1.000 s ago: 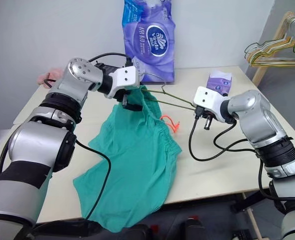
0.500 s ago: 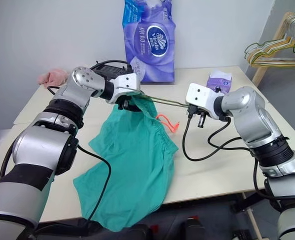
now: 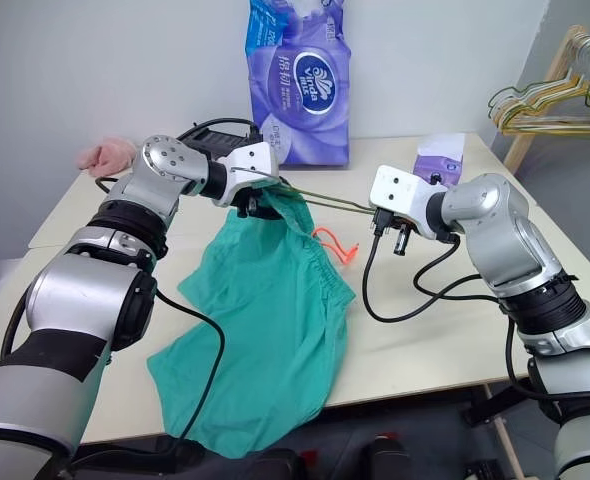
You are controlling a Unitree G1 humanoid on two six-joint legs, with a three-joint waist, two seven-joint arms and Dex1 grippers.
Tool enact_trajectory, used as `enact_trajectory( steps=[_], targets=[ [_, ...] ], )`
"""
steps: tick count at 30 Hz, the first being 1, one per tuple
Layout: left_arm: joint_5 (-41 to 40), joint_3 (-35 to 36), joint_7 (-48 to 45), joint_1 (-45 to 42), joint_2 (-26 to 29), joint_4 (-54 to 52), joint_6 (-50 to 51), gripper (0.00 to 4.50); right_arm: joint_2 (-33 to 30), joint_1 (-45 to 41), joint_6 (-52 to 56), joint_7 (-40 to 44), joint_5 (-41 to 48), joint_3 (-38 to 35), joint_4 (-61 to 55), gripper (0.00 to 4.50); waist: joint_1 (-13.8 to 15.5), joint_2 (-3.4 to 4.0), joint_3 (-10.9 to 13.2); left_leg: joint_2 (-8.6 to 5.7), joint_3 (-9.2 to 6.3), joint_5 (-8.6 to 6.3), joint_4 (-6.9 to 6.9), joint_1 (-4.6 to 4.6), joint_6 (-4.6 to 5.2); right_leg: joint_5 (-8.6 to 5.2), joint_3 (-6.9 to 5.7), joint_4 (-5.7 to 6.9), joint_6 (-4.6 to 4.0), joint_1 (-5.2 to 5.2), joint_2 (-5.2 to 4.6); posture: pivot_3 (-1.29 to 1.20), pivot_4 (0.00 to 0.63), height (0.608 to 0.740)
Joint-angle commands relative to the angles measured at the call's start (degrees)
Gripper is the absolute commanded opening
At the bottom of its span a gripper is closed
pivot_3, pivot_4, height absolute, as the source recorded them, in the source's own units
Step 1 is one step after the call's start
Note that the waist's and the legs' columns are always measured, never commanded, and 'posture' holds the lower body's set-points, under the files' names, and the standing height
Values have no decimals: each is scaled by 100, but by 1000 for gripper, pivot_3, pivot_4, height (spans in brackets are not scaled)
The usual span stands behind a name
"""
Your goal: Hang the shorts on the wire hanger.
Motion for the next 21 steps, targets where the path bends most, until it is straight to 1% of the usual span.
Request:
enact_trajectory(
  steps=[1, 11, 14, 16, 20, 21],
  targets=[
    [-85, 92, 85, -133, -150, -144, -47, 2515, 114, -189, -98, -6, 96, -200, -362, 0, 0, 0, 0, 0, -1, 0, 10, 0, 0, 0, 0, 7, 0, 0, 0, 54, 42, 740],
    [-77, 208, -72, -144, -133, -159, -66, 2446, 150, -216, -93, -24, 87, -191, -317, 0, 2, 0, 0, -2, 0, 0, 28, 3, 1, 0, -1, 23, 0, 4, 1, 56, 39, 740],
    [-10, 194, 199, -135, -156, -180, -129, 2446, 139, -204, -76, -14, 93, -195, -337, 0, 2, 0, 0, -2, -2, 0, 28, 3, 1, 0, -1, 23, 0, 4, 1, 56, 39, 740],
    [1, 171, 102, -133, -135, -179, -212, 3155, 146, -217, -78, -14, 92, -191, -315, 0, 2, 0, 0, -2, -1, 0, 28, 3, 1, 0, 0, 23, 1, 4, 0, 57, 35, 740],
    [-4, 183, 31, -154, -110, -165, -185, 4287, 145, -232, -79, 0, 88, -188, -307, 0, 2, 0, 0, -2, -1, 0, 28, 3, 1, 0, -1, 24, 0, 4, 0, 57, 34, 740],
    [-5, 188, 43, -158, -110, -167, -187, 4470, 144, -235, -82, 2, 85, -186, -302, 0, 2, 0, 0, -2, -1, 0, 28, 3, 0, 0, -1, 24, 0, 4, 0, 57, 32, 740]
  ],
)
